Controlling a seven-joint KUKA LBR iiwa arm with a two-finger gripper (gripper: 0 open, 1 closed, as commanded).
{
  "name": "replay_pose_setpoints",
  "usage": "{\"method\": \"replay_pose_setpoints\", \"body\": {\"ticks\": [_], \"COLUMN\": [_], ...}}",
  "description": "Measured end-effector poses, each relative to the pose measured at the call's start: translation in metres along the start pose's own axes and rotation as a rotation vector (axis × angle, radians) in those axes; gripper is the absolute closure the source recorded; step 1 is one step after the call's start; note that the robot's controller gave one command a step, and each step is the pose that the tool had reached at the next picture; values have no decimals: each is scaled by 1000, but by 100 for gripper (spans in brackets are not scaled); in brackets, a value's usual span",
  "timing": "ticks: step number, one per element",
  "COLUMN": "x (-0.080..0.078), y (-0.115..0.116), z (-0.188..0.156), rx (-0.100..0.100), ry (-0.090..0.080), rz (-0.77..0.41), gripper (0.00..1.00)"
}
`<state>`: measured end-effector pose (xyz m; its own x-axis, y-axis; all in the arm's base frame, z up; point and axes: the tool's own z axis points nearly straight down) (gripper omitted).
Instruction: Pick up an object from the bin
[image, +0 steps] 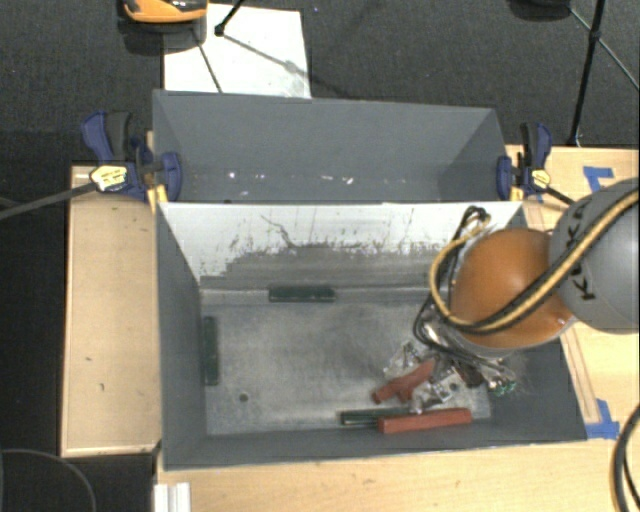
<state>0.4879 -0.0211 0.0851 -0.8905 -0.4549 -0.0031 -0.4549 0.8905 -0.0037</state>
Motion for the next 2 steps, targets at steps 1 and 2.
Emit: {"method": "replay_pose_setpoints", "body": {"ticks": [1, 2], "x": [0, -34], "y": [0, 7], "z": [0, -194], "rx": [0, 2], "ry": [0, -7], "rz": [1, -215], "gripper": [100, 100]}}
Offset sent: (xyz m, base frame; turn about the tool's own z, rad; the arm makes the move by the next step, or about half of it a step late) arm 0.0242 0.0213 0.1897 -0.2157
